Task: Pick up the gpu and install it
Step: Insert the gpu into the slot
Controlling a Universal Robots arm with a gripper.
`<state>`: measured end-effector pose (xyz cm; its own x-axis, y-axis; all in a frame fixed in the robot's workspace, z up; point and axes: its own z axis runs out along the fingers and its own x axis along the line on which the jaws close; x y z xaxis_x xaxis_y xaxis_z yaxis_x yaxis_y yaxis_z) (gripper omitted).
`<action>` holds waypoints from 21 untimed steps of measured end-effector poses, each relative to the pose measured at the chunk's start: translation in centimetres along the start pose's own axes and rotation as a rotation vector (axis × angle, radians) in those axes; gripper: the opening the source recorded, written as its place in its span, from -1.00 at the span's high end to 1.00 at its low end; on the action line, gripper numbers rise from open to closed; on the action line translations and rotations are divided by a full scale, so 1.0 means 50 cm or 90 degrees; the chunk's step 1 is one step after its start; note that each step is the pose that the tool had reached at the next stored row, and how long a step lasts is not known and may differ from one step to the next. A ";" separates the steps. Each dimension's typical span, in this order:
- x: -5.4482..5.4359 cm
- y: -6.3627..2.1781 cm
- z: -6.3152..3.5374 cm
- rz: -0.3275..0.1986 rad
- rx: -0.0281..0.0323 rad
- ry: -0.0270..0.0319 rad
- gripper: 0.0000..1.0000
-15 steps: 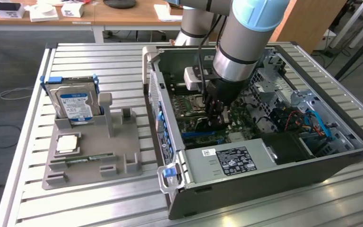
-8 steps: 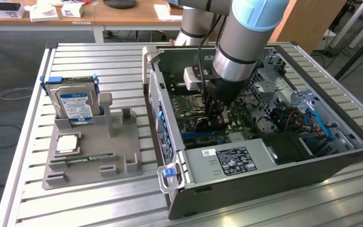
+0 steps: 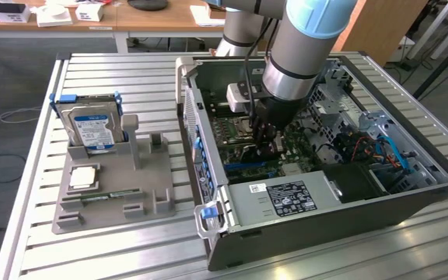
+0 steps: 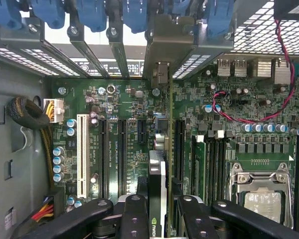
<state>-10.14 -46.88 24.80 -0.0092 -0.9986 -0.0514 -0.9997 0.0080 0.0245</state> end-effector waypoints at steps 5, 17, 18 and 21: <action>0.000 0.001 0.000 0.000 0.0000 0.0000 0.45; 0.000 0.005 0.000 0.000 0.0000 -0.0001 0.45; 0.000 0.005 0.000 0.000 0.0000 0.0000 0.45; 0.000 0.005 0.001 0.000 0.0000 0.0000 0.45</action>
<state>-10.38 -46.88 24.77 -0.0091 -0.9986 -0.0514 -0.9997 0.0079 0.0245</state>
